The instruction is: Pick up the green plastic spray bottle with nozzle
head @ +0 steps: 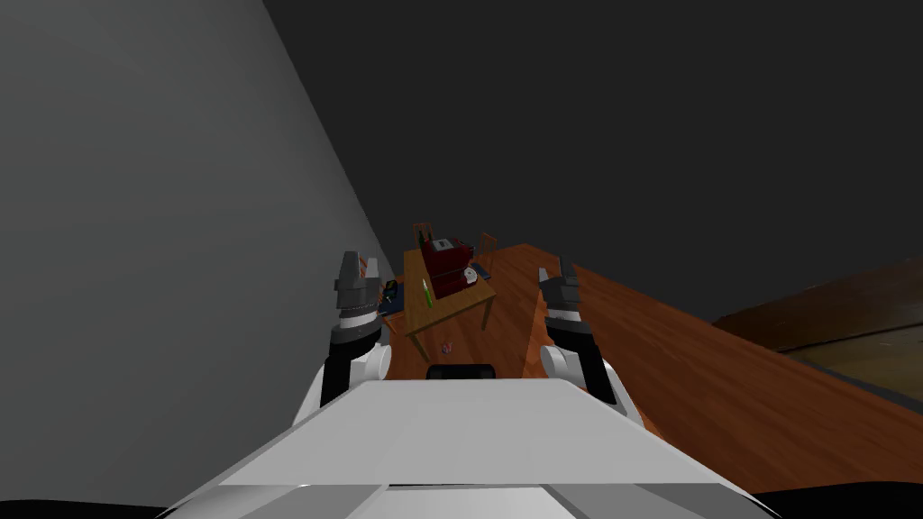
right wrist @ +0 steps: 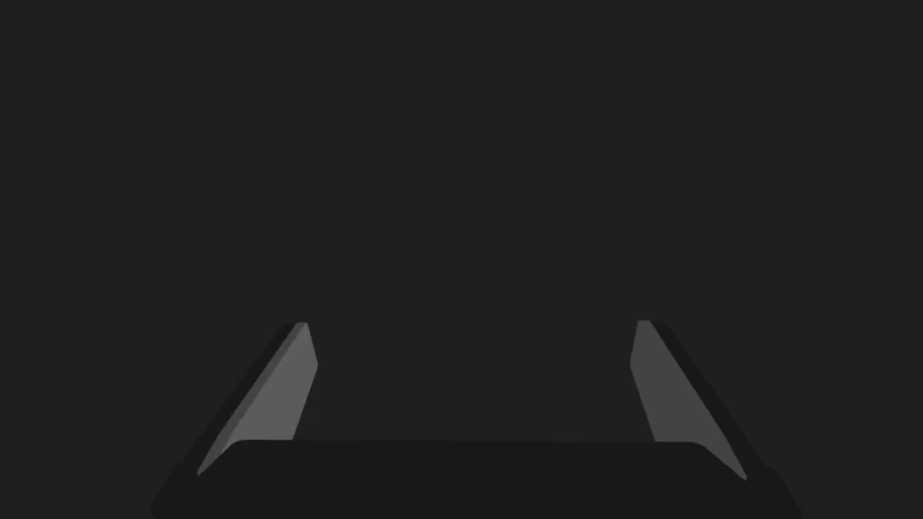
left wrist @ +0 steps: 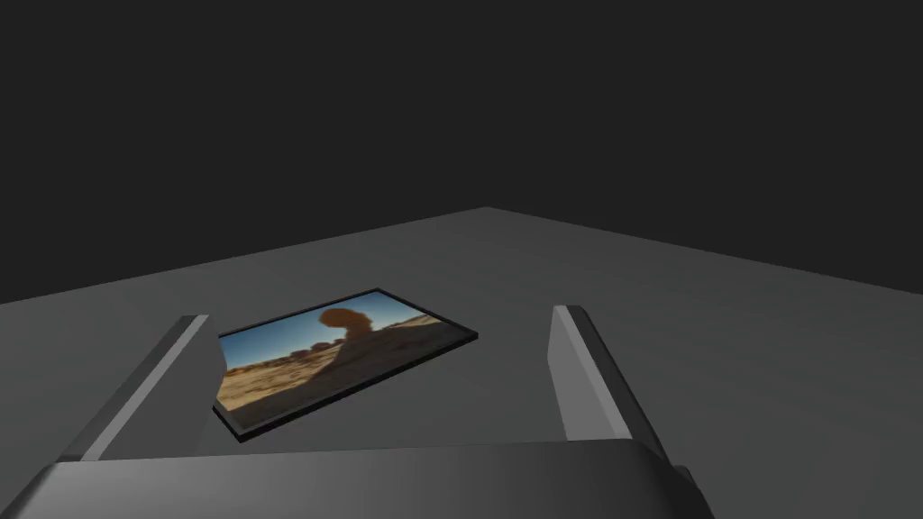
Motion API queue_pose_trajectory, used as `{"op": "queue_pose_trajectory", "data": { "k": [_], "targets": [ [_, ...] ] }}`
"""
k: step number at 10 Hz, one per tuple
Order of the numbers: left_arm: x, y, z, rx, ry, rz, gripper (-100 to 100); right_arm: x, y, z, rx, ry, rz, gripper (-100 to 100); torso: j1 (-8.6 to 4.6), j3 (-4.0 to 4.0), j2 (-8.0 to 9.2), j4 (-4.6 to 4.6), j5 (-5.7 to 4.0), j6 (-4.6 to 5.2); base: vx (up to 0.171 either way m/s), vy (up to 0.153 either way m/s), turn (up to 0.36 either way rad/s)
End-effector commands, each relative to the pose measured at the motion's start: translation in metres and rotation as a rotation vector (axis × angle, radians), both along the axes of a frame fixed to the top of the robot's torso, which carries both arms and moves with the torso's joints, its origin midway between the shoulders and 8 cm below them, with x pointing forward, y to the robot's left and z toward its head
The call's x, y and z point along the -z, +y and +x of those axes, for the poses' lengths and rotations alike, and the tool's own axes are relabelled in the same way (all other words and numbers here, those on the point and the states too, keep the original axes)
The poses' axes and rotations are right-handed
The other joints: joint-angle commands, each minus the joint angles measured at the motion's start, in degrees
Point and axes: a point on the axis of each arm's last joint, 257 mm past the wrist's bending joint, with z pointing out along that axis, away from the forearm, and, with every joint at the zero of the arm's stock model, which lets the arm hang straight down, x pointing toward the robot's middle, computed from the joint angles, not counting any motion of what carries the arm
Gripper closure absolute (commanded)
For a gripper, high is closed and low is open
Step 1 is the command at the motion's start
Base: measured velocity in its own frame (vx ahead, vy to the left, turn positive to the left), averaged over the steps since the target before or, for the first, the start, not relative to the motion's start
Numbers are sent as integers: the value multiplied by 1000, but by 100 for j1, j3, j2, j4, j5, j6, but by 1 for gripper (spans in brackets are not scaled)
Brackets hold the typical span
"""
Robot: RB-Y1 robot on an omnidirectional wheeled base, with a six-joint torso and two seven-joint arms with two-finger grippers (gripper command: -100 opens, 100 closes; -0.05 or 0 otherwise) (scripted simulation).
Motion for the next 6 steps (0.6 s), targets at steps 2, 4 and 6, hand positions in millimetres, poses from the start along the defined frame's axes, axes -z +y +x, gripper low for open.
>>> {"op": "queue_pose_trajectory", "data": {
  "k": [2, 4, 6],
  "targets": [
    [15, -4, 8, 19, 55, 64, -100, 0, 0, 0, 0, 0, 0, 0, -2, -1, -1, 0, 0, 1, 9, -18, -54],
    [37, -3, 17, 27, 129, 121, -100, 0, 0, 0, 0, 0, 0, 0, -11, -3, -6, -1, -2, 1, 19, -41, -88],
    [67, 4, 27, 22, 224, 174, -100, 0, 0, 0, 0, 0, 0, 0, -20, -5, -9, -2, -4, 1, 26, -62, -115]
  ]
}}
